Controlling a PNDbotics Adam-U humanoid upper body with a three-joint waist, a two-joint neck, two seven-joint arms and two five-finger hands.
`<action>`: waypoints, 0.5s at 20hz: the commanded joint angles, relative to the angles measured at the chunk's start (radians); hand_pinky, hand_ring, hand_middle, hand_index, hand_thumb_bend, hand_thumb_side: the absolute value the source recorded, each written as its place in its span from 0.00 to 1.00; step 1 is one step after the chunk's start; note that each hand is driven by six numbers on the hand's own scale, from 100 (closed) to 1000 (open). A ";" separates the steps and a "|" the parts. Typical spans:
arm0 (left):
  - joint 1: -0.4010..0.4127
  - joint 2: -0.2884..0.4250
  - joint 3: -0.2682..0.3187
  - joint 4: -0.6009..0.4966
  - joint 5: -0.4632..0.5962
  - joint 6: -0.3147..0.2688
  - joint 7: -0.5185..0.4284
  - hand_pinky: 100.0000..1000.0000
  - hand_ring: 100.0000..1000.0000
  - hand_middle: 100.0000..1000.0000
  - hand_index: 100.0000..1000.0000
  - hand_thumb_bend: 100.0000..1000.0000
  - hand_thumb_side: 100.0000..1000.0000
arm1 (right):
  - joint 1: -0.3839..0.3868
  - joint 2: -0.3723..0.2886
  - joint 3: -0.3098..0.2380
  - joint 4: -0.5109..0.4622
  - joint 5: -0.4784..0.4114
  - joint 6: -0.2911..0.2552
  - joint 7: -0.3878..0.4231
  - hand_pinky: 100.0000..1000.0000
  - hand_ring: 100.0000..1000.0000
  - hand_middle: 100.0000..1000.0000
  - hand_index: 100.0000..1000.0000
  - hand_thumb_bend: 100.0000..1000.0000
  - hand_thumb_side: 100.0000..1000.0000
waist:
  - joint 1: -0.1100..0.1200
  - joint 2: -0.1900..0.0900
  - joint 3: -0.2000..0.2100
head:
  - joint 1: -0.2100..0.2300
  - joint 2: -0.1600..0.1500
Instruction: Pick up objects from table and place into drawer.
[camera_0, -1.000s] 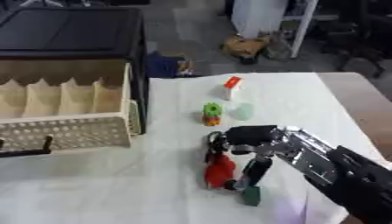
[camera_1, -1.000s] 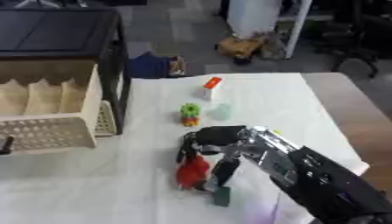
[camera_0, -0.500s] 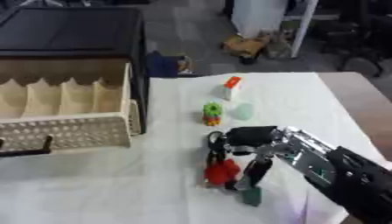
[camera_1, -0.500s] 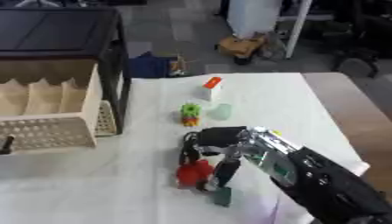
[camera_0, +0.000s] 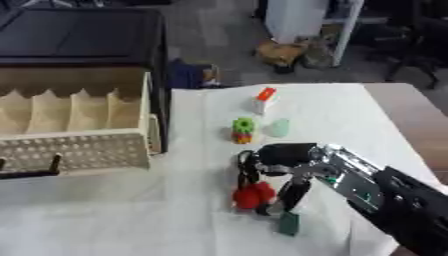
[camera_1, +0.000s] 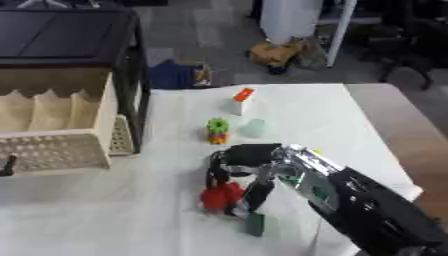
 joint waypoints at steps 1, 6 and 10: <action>-0.007 0.007 0.011 -0.012 0.003 0.000 0.001 0.48 0.42 0.53 0.81 0.00 1.00 | -0.012 -0.011 0.000 0.005 0.026 -0.003 -0.011 0.51 0.54 0.46 0.70 0.25 0.10 | 0.002 -0.013 0.001 | -0.003 -0.015; -0.007 0.006 0.011 -0.012 0.004 -0.001 0.001 0.48 0.42 0.53 0.80 0.00 1.00 | -0.012 -0.004 0.003 0.022 0.045 0.003 -0.019 0.51 0.55 0.46 0.69 0.24 0.10 | 0.002 -0.012 0.002 | -0.004 -0.014; -0.006 0.005 0.011 -0.012 0.005 0.000 0.001 0.48 0.42 0.53 0.80 0.00 1.00 | -0.011 0.000 0.005 0.031 0.054 0.003 -0.019 0.49 0.54 0.45 0.68 0.22 0.11 | 0.001 -0.012 0.004 | -0.005 -0.015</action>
